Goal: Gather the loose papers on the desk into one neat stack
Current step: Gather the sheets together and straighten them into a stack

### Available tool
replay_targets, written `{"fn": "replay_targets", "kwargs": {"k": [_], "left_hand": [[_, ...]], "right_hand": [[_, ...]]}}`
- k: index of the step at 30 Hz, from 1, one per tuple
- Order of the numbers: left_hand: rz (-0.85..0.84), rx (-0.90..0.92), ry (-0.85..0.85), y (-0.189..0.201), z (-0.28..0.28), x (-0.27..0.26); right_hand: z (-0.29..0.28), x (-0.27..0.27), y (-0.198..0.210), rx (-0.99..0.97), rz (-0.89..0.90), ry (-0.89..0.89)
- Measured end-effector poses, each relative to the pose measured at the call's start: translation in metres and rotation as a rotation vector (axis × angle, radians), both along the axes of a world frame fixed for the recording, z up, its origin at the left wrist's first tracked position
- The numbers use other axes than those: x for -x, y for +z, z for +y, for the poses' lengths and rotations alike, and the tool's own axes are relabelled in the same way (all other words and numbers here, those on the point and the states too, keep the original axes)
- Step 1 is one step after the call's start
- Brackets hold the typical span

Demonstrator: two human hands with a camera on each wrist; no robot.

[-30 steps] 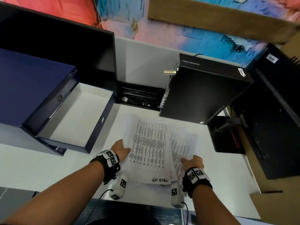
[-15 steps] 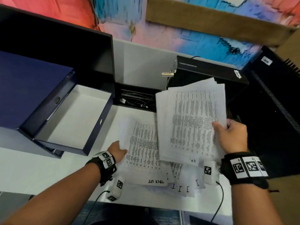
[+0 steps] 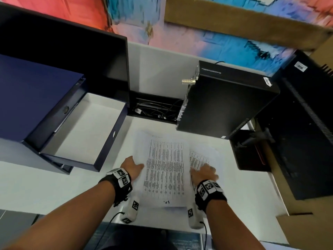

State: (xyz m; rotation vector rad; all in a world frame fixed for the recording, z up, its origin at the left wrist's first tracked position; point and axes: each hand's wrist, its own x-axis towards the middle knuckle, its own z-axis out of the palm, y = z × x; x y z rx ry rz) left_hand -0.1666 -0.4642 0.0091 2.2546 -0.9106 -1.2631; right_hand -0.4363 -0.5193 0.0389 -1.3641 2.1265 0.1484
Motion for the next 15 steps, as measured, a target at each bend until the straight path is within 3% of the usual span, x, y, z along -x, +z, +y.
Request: {"fn": "replay_targets", "kwargs": {"k": [2,5,10,15], "left_hand": [[-0.037,0.015,-0.035,0.001,0.001,0.0],[-0.055,0.023,-0.062,0.003,0.002,0.0],[-0.083,0.034,-0.071,0.005,0.0,-0.001],[-0.094,0.033,-0.083,0.006,0.0,0.0]], "right_hand": [[0.01,0.009,-0.002,0.011,0.064,-0.139],[0.015,0.017,-0.006,0.018,0.048,-0.199],[0.006,0.027,-0.002,0.064,-0.147,-0.423],[0.009,0.031,0.011,0.151,-0.226,-0.444]]}}
